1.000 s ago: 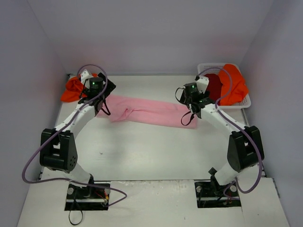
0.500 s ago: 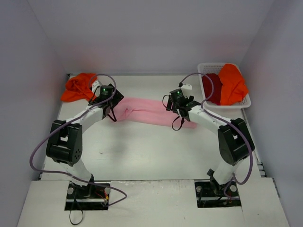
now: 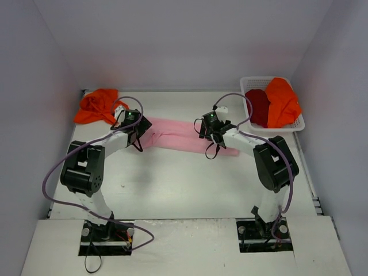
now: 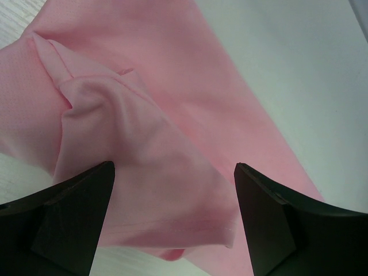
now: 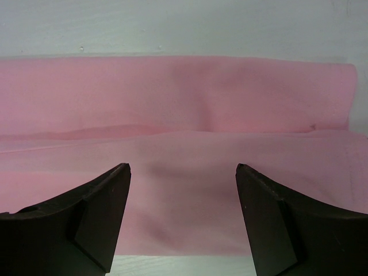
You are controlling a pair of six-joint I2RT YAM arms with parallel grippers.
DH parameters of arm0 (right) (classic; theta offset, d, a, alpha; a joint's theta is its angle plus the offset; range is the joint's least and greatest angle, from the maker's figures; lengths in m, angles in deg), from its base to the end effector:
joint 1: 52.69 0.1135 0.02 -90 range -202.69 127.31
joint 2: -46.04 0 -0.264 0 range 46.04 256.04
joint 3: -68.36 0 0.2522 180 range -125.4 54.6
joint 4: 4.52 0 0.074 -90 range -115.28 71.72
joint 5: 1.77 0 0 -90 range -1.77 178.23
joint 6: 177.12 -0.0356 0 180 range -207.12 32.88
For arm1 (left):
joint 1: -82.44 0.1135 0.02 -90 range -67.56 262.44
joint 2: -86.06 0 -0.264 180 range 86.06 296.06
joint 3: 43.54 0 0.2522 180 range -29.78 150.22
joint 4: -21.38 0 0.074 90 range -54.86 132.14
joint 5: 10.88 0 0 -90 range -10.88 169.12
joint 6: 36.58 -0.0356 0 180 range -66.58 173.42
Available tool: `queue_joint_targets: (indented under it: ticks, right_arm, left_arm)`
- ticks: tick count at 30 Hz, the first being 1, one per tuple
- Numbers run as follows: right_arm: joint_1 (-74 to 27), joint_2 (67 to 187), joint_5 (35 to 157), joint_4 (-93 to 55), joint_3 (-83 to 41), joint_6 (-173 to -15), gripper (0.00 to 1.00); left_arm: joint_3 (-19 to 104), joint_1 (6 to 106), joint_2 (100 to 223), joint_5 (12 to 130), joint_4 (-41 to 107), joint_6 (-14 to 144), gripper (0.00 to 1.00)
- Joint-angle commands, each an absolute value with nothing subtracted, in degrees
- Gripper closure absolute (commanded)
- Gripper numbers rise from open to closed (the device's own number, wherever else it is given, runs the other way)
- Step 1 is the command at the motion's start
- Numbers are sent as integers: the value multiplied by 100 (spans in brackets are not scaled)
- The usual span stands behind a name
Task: Fold and stack the t-shirts
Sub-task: Fold the tshirt
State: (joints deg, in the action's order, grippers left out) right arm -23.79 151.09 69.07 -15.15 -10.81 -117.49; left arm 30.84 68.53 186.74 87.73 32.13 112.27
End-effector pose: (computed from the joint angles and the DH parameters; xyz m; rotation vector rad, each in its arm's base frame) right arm 0.3576 0.1840 0.1943 0.2122 2.1657 0.2222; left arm 0.3722 -0.0867 0.1954 -0.9422 2.0564 -0.5307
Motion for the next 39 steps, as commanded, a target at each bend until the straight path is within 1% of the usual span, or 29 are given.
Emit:
queue_joint_targets:
  ticks: [1, 18, 24, 30, 39]
  right_arm:
    - [-2395, 15036, 6933, -1117, -1220, -11849, 29]
    - [-2413, 15001, 6828, -906, -658, -11875, 30]
    - [-2395, 14826, 6889, -818, -324, -11937, 30]
    - [-2325, 14396, 6968, -756, 177, -12113, 30]
    - [-1710, 14008, 6872, -897, 652, -12491, 30]
  left_arm:
    - [3315, 6864, 18677, 8783, 2925, 11248, 20]
    - [4326, 6873, 19635, 8747, 2978, 11028, 20]
    - [4510, 6873, 19803, 8756, 2960, 11002, 20]
    - [4651, 6899, 19891, 8765, 2951, 10949, 20]
    - [5187, 6899, 20136, 8634, 3127, 10773, 20]
